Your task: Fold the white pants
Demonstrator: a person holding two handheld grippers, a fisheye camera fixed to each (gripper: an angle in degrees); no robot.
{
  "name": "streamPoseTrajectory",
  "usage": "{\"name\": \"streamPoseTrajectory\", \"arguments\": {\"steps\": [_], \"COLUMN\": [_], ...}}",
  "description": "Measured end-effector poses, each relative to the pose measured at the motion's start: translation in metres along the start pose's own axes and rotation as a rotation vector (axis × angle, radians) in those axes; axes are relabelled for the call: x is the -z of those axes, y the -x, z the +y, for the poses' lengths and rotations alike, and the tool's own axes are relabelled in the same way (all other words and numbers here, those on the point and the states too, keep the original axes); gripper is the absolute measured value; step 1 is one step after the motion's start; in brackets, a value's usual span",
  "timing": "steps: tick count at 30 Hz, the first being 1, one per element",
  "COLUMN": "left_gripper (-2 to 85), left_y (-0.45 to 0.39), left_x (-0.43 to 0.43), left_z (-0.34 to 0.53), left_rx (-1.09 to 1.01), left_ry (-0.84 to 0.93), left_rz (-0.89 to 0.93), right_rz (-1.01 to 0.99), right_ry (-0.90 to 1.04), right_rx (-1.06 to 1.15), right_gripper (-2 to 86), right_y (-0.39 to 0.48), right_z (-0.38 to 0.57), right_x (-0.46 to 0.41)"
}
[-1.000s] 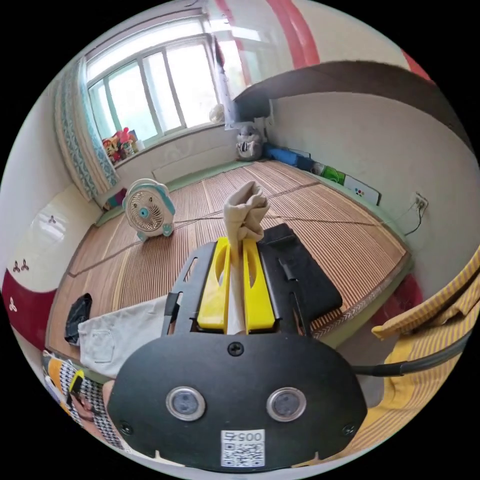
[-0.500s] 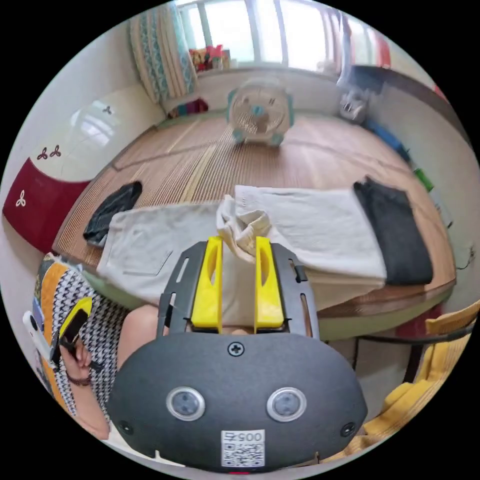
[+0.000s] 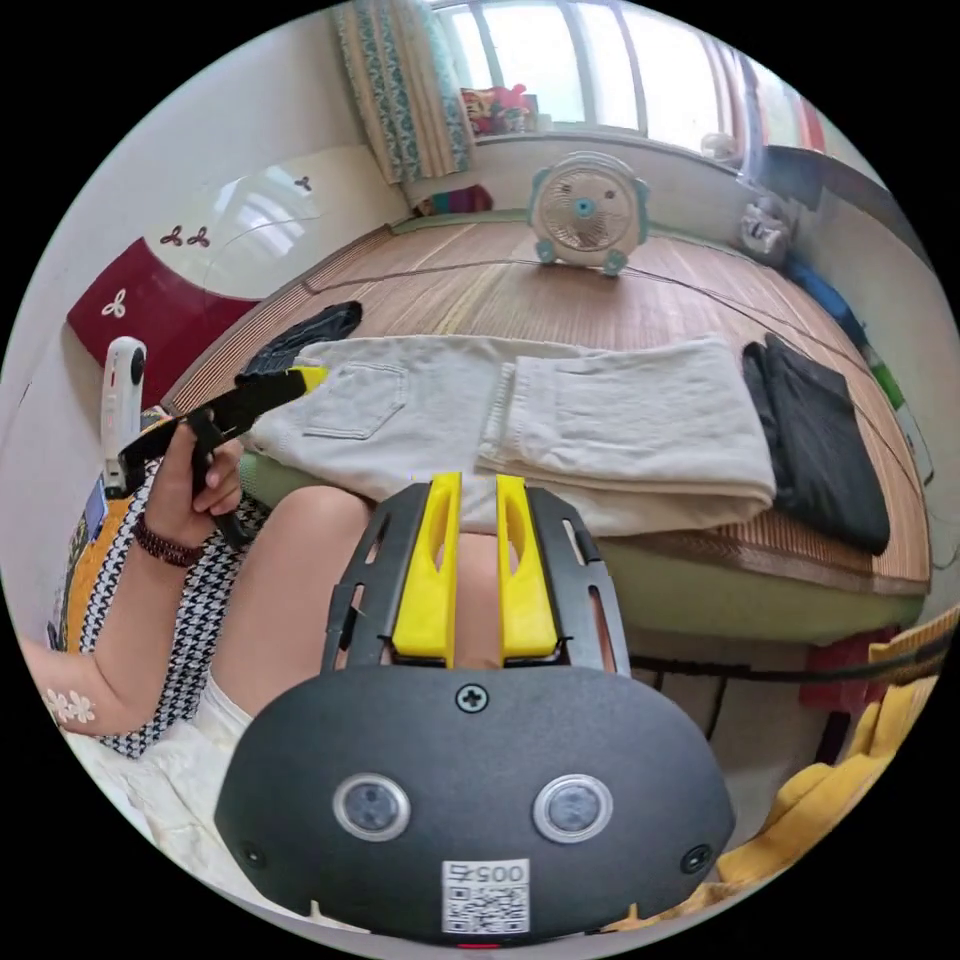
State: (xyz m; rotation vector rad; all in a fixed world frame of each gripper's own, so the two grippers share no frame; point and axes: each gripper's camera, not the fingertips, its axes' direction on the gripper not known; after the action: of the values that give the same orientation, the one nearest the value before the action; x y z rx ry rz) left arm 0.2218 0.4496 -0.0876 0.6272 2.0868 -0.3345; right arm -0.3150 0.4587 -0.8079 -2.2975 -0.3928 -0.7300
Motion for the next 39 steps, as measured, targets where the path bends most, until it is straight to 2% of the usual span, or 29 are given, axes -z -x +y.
{"name": "streamPoseTrajectory", "arguments": {"steps": [6, 12, 16, 19, 21, 24, 29, 39], "left_gripper": [5.8, 5.0, 4.9, 4.9, 5.0, 5.0, 4.8, 5.3], "left_y": [-0.016, -0.004, 0.003, 0.013, 0.016, 0.012, 0.016, 0.033], "left_x": [-0.12, -0.21, -0.221, -0.229, -0.233, -0.241, -0.258, -0.272], "left_z": [-0.056, -0.062, -0.069, -0.073, -0.077, -0.084, -0.093, -0.1], "left_rx": [0.003, 0.007, 0.009, 0.034, 0.034, -0.007, -0.005, 0.01], "left_ry": [0.086, 0.253, 0.27, 0.27, 0.272, 0.271, 0.296, 0.303], "left_rz": [0.081, 0.017, 0.028, 0.066, 0.078, 0.064, 0.079, 0.11], "right_rz": [0.071, 0.088, 0.079, 0.016, 0.047, 0.077, 0.178, 0.16], "right_ry": [0.012, 0.038, 0.038, 0.115, 0.176, 0.239, 0.365, 0.214], "right_rx": [-0.14, 0.004, 0.115, 0.244, 0.351, 0.399, 0.389, 0.223], "right_gripper": [6.0, 7.1, 7.8, 7.9, 7.5, 7.0, 6.1, 0.4], "right_y": [-0.051, -0.034, -0.012, 0.006, 0.017, 0.021, 0.021, 0.008], "right_z": [0.02, -0.008, -0.044, -0.073, -0.085, -0.091, -0.09, -0.106], "right_x": [0.006, -0.011, -0.034, -0.059, -0.076, -0.096, -0.136, -0.085]}}
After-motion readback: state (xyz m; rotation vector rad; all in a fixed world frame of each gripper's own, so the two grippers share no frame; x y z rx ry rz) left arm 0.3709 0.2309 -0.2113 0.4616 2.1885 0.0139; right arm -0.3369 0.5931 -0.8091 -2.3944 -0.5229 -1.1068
